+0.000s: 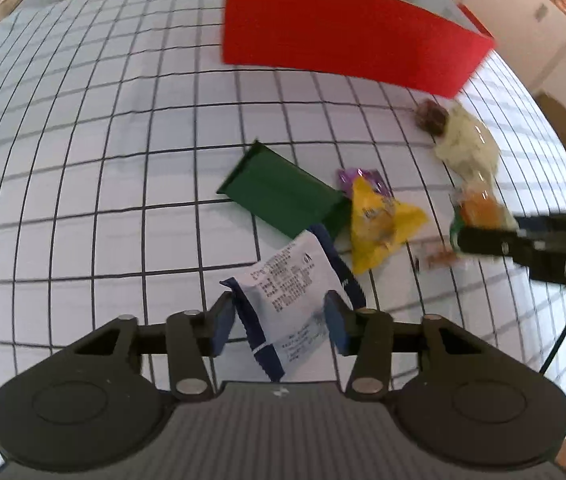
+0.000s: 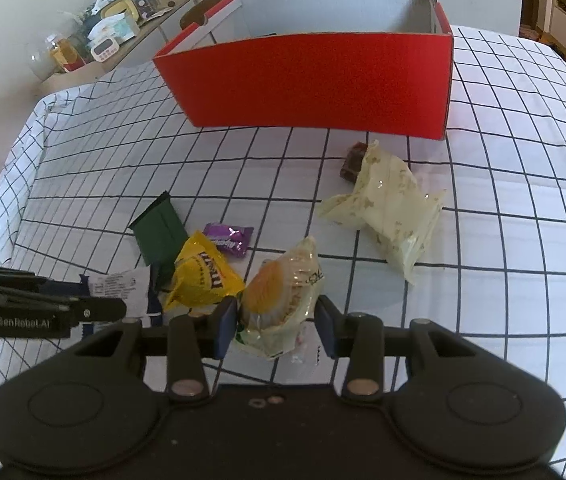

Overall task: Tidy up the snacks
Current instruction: 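Grasp the white-blue packet with left tool while right tool grasps the yolk pastry bag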

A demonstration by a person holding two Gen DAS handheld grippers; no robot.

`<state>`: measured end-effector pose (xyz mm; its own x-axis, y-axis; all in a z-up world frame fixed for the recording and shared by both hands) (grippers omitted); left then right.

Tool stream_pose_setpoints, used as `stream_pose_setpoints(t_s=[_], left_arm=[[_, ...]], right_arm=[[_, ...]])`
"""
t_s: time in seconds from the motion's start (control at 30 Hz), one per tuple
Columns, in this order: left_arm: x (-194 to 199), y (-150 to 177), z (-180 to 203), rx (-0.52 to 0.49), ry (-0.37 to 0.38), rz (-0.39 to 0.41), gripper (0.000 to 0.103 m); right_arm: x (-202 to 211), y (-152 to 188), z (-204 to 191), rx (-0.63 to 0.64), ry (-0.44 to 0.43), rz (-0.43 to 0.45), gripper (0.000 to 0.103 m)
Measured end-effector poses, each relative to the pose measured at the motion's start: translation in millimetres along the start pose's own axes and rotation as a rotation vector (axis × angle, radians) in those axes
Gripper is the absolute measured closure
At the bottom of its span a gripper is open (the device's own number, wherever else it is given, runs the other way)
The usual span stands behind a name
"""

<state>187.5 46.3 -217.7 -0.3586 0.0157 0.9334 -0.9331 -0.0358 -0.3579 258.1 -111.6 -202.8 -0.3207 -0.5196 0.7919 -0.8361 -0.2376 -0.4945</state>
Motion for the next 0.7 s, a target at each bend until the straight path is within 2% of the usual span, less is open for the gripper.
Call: stream_pose_setpoints(t_s=[0.03, 0.2, 0.43, 0.5, 0.7], left_arm=[[1, 1, 0, -0.016, 0.005, 0.004, 0.042], [4, -1, 7, -0.104, 0.028, 0.023, 0.034], [-10, 0, 34, -0.393, 0.007, 0.034, 0.034], [-15, 0, 34, -0.433, 0.001, 0.032, 0.034], [-27, -5, 28, -0.470, -0.014, 0.019, 0.032]], right_arm=[[1, 1, -1, 0.003, -0.004, -0.001, 0.062], [2, 5, -5, -0.001, -0.017, -0.008, 0.062], [2, 7, -10, 0.002, -0.032, -0.024, 0.061], [2, 7, -10, 0.003, -0.034, -0.027, 0.061], [1, 9, -7, -0.005, -0.033, -0.034, 0.061]])
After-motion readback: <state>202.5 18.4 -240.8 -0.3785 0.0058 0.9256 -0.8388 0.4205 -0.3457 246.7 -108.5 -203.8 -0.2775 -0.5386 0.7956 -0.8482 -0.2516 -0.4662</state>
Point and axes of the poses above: each gripper's, at about its wrist camera, not at the fingertips, and x roughly against the way its jaws point, z to its right, y to its underside, the point moved 9 cm from there along -x, roughly the way its jaws point, and after that the axes turned 7 degrees about -y, right-handed, at the moved point
